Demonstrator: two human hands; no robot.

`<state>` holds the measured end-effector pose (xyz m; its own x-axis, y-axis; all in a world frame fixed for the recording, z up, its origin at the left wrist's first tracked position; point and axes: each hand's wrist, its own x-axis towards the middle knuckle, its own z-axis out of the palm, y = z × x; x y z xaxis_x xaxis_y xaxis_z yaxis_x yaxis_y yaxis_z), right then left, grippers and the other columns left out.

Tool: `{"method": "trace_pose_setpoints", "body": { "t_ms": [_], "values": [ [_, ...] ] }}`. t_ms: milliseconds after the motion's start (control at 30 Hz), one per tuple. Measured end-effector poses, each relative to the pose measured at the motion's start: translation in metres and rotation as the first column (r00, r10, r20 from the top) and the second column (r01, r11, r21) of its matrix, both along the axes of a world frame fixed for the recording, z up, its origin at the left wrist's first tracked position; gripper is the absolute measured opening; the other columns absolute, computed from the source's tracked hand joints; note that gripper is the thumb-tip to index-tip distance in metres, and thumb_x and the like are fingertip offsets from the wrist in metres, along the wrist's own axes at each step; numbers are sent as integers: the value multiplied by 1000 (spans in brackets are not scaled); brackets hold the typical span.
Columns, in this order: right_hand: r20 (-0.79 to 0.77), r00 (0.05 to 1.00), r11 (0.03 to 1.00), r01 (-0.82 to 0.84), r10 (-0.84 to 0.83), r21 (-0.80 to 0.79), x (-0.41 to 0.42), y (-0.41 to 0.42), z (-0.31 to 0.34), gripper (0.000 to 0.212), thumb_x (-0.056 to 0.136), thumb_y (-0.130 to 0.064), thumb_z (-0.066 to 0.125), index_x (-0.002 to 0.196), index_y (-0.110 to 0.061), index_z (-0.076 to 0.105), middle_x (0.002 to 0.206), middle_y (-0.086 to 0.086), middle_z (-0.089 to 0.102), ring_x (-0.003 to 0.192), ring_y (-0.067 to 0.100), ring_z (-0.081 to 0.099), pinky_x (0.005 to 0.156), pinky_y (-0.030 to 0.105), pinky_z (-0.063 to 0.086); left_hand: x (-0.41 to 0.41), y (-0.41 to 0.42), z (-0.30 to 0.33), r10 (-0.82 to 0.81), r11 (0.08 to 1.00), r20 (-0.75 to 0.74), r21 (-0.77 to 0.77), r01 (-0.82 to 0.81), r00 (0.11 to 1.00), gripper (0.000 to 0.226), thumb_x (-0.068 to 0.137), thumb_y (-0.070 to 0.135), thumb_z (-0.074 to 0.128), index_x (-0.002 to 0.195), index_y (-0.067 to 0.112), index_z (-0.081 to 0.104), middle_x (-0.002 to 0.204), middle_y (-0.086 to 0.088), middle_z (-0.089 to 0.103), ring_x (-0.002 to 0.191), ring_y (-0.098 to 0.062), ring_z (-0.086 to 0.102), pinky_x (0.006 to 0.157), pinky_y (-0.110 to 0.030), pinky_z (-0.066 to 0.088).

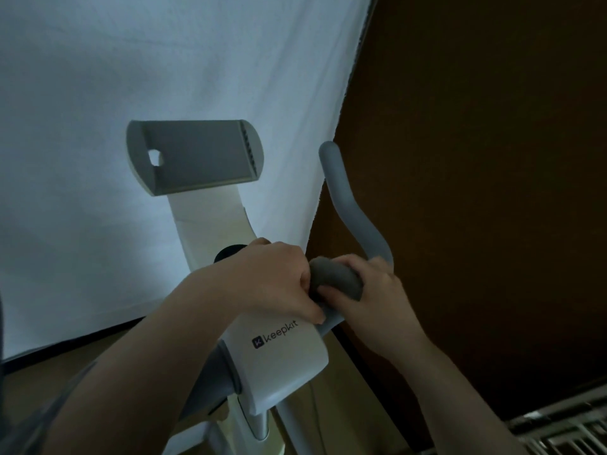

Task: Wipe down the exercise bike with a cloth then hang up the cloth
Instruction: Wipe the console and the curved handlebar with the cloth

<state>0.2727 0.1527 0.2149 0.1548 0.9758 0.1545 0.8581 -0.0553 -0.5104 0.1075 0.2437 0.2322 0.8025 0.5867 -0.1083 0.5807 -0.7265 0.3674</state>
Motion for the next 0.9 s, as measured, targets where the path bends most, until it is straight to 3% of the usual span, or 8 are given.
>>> {"method": "trace_pose_setpoints", "body": {
  "t_ms": [67,200,333,500,600,700,767,900],
  "values": [
    [15,1000,1000,-22,22,7,3,0,2,36,81,-45,68,114,-32,59,97,-9,45,85,5,51,81,25,47,0,0,0,13,1000,-6,2,-13,1000,42,74,66,60,82,27,73,72,11,68,69,1,61,73,-20,36],
    [57,982,970,167,-180,176,4,-1,-3,36,84,-38,67,118,-30,58,86,-19,39,92,12,50,79,28,47,2,-2,1,30,1000,-14,8,-30,999,40,73,65,61,81,28,73,75,12,70,72,1,62,83,-24,37],
    [114,993,963,3,-35,270,-18,-12,-13,35,81,-38,65,114,-29,63,87,-10,57,89,13,49,75,30,44,2,-4,3,44,999,2,6,-44,999,39,73,63,63,73,25,70,63,9,62,64,-1,58,71,-22,36],
    [5,948,894,297,-317,336,-3,-13,-13,42,85,-33,69,125,-27,57,97,-18,47,98,16,51,83,36,50,1,-3,3,20,1000,-57,-17,-21,998,41,75,66,58,83,28,74,77,12,70,71,1,63,77,-20,42],
    [-36,991,919,133,-129,371,-29,-30,-19,38,82,-31,69,118,-34,60,101,-31,48,99,7,46,82,31,45,3,-6,7,31,999,-37,-17,-31,999,37,74,65,62,70,28,64,61,11,60,59,-1,58,62,-16,36],
    [-54,987,921,162,-153,355,-12,-29,-16,35,81,-32,69,115,-35,58,94,-33,43,97,11,52,81,36,47,4,-9,8,27,1000,-42,13,-27,999,32,76,62,61,76,30,67,69,12,64,66,1,59,71,-19,39],
    [-245,914,863,391,-324,319,-1,-29,-13,38,82,-27,73,111,-37,51,95,-25,46,97,12,54,80,32,51,4,-13,7,21,999,-22,31,-21,1000,28,78,56,60,85,31,71,81,12,69,80,-1,62,86,-25,39],
    [-789,509,765,639,-344,79,-12,-44,-13,37,81,-22,74,101,-33,45,98,-9,59,85,5,65,60,20,54,4,-19,9,10,999,11,33,-10,1000,22,78,52,61,91,36,69,87,18,68,84,3,60,98,-26,35]
  ]
}}
